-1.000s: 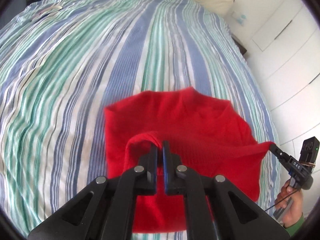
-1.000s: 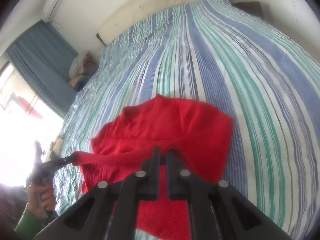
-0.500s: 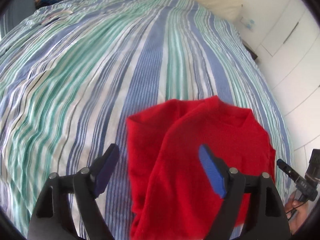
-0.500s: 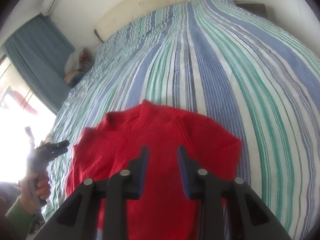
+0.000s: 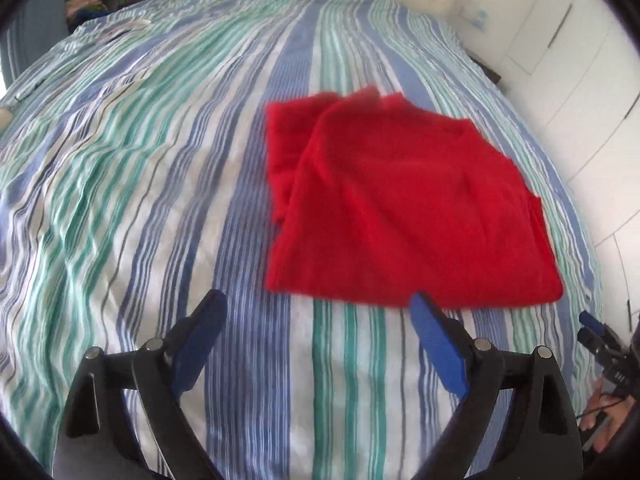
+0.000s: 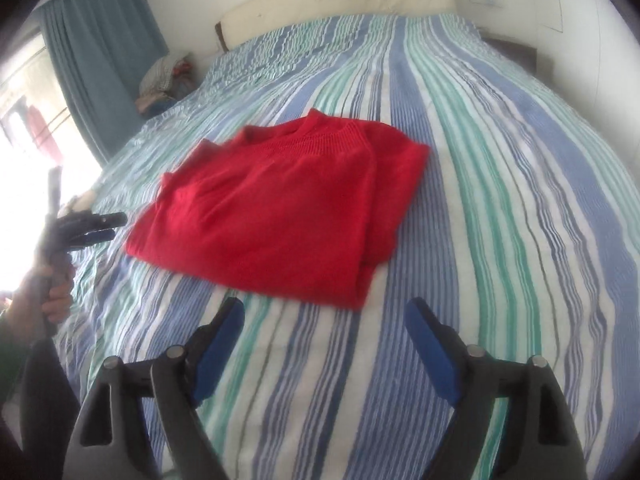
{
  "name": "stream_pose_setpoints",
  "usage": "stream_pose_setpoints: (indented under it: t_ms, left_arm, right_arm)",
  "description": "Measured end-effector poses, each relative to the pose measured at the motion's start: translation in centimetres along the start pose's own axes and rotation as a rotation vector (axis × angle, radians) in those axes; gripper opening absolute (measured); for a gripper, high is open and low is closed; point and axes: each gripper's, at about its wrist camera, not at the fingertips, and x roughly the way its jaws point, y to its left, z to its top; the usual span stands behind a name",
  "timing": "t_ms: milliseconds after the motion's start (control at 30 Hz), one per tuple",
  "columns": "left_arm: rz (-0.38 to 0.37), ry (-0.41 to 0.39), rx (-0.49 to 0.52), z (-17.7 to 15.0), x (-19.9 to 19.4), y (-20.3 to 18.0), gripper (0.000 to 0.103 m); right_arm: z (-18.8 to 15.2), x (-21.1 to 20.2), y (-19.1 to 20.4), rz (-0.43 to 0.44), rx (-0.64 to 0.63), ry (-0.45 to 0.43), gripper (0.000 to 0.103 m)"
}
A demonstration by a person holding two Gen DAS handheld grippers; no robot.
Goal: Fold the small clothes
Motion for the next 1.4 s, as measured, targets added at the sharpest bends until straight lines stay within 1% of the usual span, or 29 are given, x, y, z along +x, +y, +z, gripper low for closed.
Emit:
stream_pose_setpoints:
  t_ms: [100,167,233,267,300,367,467,500,567,667,1400]
  left_arm:
    - [0.03,0.022,0.068,-3.4,0.1,-1.8,0.094]
    - [0.049,0.034,0.094,-5.0,0.8,-2.5,0.094]
    - [0.075,0.046,0.097,-6.0,1.8,-2.5,0.094]
    - [0.086,0.042,0.101,-6.3,2.4,-2.6,0.097]
    - [0.086,0.036,0.11,-6.6,2.9,-2.7,0.101]
    - [0.088,0.014,0.135,-7.1,3.2,-3.3,0.103]
    - [0.085,-0.01,0.14,-7.5,3.1,-3.4,0.103]
    - [0.081,-0.015,0.14,-7.4,3.1,-3.4,0.103]
    - [0.078,-0.029,0.141,-7.6,3.1,-3.3,0.103]
    - [0.088,-0.045,0.148,-7.9,3.1,-3.4,0.103]
    - [0.094,-0.05,0.152,-8.1,3.2,-3.5,0.103]
  right_arm:
    - [-3.0,-0.4,-0.9,-0.04,0.053,0.023,0.082]
    - [-4.1,-0.3,-1.2,-0.074,0.078,0.026,0.082]
    - [-5.3,-0.5,-1.6,-0.094,0.099,0.018,0.082]
    - [-5.7,-0.3,-1.7,-0.102,0.11,0.012,0.082]
    - [-6.0,0.0,-1.9,-0.107,0.119,0.009,0.082]
    - [-6.6,0.9,-2.1,-0.114,0.119,0.012,0.085]
    - [-7.2,1.6,-1.6,-0.097,0.084,-0.021,0.1]
    - [-7.5,1.8,-1.1,-0.109,0.051,-0.024,0.103]
    - [-8.0,2.3,-0.4,-0.14,-0.001,-0.039,0.103]
    - [-8.2,2.3,-0.4,-0.139,0.006,-0.061,0.103]
    - [-8.0,2.8,0.0,-0.172,-0.016,-0.05,0.103]
